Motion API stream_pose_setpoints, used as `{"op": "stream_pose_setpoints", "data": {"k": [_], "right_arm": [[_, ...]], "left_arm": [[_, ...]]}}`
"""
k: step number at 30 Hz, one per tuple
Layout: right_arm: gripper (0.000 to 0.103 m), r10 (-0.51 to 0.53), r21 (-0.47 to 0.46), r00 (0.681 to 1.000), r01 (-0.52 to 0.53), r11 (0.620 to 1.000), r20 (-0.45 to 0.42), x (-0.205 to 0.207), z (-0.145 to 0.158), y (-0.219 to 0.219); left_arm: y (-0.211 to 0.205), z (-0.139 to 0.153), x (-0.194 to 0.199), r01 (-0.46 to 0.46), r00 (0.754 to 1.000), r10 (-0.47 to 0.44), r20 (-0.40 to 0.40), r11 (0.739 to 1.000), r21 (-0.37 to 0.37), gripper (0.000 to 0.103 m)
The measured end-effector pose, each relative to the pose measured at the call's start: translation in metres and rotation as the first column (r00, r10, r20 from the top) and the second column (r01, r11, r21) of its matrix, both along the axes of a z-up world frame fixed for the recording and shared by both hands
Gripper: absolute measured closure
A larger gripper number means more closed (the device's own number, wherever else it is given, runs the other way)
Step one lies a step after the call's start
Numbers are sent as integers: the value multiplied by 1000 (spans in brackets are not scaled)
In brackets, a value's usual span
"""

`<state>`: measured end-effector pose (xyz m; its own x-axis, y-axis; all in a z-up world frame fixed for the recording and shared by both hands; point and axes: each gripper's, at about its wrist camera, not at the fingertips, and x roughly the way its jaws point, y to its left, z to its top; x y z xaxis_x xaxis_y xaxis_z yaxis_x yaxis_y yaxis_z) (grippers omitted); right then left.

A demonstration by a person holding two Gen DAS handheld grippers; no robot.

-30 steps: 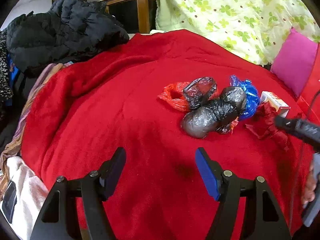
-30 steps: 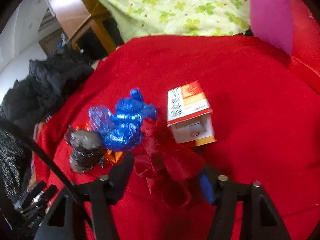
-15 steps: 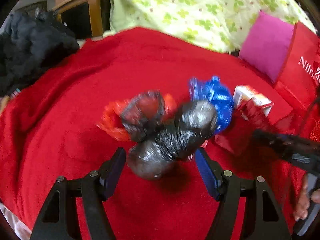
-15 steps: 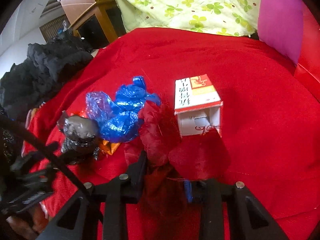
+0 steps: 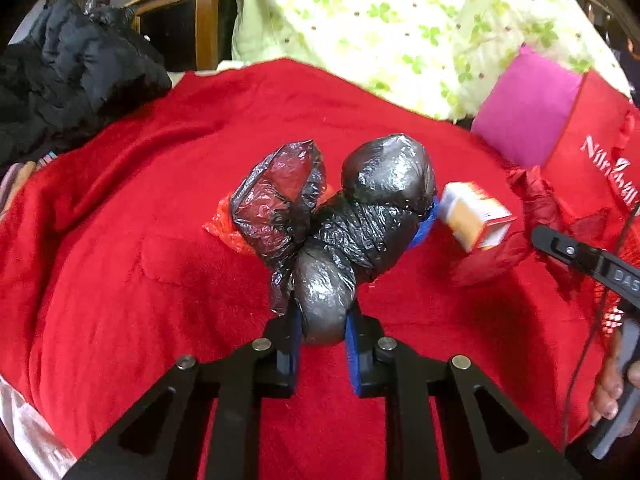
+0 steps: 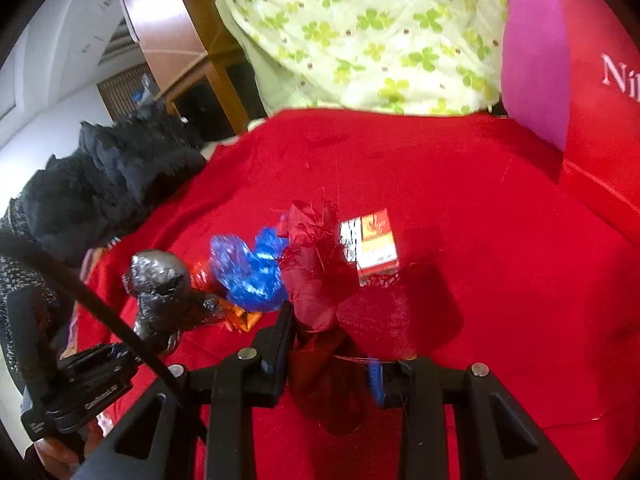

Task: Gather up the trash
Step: 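Grasp the red plastic scrap with the right tool while the left tool grasps the black bags, then lift the black bags and red plastic with both tools toward the basket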

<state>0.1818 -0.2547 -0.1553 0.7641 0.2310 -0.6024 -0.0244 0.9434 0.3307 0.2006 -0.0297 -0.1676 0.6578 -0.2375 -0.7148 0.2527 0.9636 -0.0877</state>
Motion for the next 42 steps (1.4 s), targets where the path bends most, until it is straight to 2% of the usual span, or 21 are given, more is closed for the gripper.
{"op": "stream_pose_setpoints", "data": {"k": [7, 11, 17, 28, 42], "right_arm": [[70, -2, 4, 992, 2, 1000, 123, -29, 32, -9], [70, -7, 7, 982, 6, 1000, 187, -47, 48, -16], [70, -27, 24, 965, 21, 999, 260, -71, 65, -27], [70, -48, 28, 949, 41, 999, 311, -88, 74, -38], [70, -83, 35, 934, 75, 997, 348, -102, 80, -55]], "left_arm": [[-19, 45, -40, -24, 994, 20, 104, 999, 36, 83], [-33, 74, -65, -34, 982, 21, 185, 997, 69, 83], [-57, 99, -91, -45, 962, 10, 272, 991, 123, 83], [-87, 118, -118, -26, 939, -34, 342, 985, 168, 83], [-109, 122, -126, -6, 935, -65, 349, 980, 198, 82]]}}
